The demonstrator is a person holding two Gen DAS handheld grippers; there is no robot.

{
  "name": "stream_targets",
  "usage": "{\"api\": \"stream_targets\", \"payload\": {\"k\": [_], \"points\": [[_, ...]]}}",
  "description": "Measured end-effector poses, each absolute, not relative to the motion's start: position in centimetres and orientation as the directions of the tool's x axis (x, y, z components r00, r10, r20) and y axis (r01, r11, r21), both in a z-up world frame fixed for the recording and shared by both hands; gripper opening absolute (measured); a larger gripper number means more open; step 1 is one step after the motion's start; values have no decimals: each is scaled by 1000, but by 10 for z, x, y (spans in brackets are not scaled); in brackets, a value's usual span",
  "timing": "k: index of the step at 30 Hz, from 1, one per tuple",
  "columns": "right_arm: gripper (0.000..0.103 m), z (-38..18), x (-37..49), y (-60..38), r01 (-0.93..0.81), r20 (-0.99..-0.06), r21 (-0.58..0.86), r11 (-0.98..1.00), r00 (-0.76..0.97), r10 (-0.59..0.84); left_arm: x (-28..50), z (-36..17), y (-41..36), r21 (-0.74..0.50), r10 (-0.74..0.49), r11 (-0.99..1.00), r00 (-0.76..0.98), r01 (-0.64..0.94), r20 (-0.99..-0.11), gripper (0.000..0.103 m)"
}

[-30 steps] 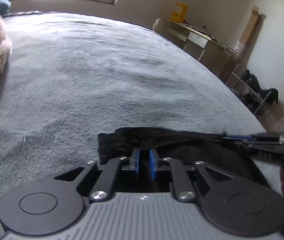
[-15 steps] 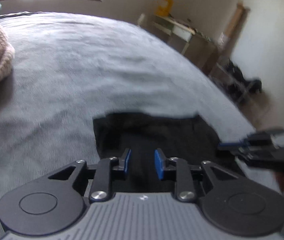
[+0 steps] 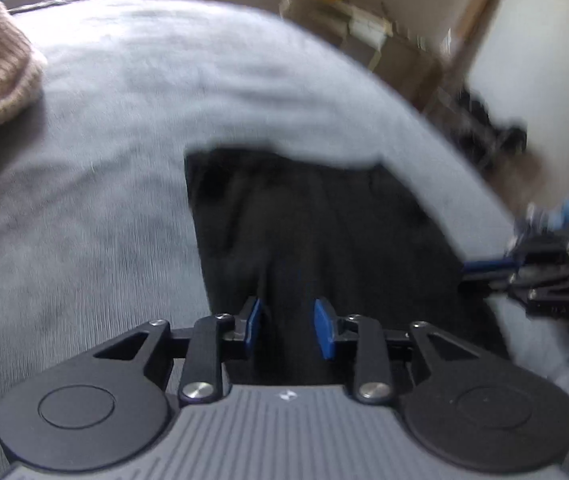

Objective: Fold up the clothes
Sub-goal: 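Press the folded shirt flat with both open grippers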

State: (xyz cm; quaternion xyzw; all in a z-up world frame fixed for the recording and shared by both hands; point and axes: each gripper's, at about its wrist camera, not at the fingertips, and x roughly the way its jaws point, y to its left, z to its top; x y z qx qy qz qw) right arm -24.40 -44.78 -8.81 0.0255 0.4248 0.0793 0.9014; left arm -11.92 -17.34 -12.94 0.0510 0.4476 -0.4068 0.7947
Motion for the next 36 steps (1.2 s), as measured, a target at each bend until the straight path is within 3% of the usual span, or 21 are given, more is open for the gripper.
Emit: {"api": "stream_targets", "payload": {"k": [2, 6, 12, 15, 19, 21, 23, 25, 36], "points": [[16, -102, -254, -446, -104, -816, 28, 994, 571, 83, -125, -132, -171, -263, -583, 672, 276, 692, -764, 31], [19, -107, -281, -477, 101, -860, -31, 994, 505, -78, -128, -122, -171, -241, -546, 696, 280, 677, -789, 31], [18, -86, -287, -423, -124, -812, 77, 989, 568, 135, -142, -110, -197, -140, -450, 698, 277, 702, -849, 35], [17, -106, -285, -406, -182, -854, 57, 982, 500, 142, -146, -113, -209, -94, -379, 709, 266, 699, -886, 37], [20, -115, -310, -432, -20, -904, 82, 996, 420, 83, -146, -113, -215, -74, -316, 736, 245, 672, -917, 38], [21, -104, -319, -429, -23, -910, 16, 1000, 415, 25, -145, -111, -217, -64, -289, 748, 237, 661, -928, 39], [21, -89, -320, -422, -48, -885, 34, 998, 463, 52, -146, -110, -220, -38, -253, 752, 234, 658, -939, 40], [21, -80, -316, -414, -71, -859, 59, 996, 505, 87, -149, -107, -224, 4, -207, 748, 238, 664, -949, 47], [19, -110, -287, -403, -29, -882, 90, 996, 462, 93, -158, -113, -225, 60, -123, 735, 220, 675, -968, 51]]}}
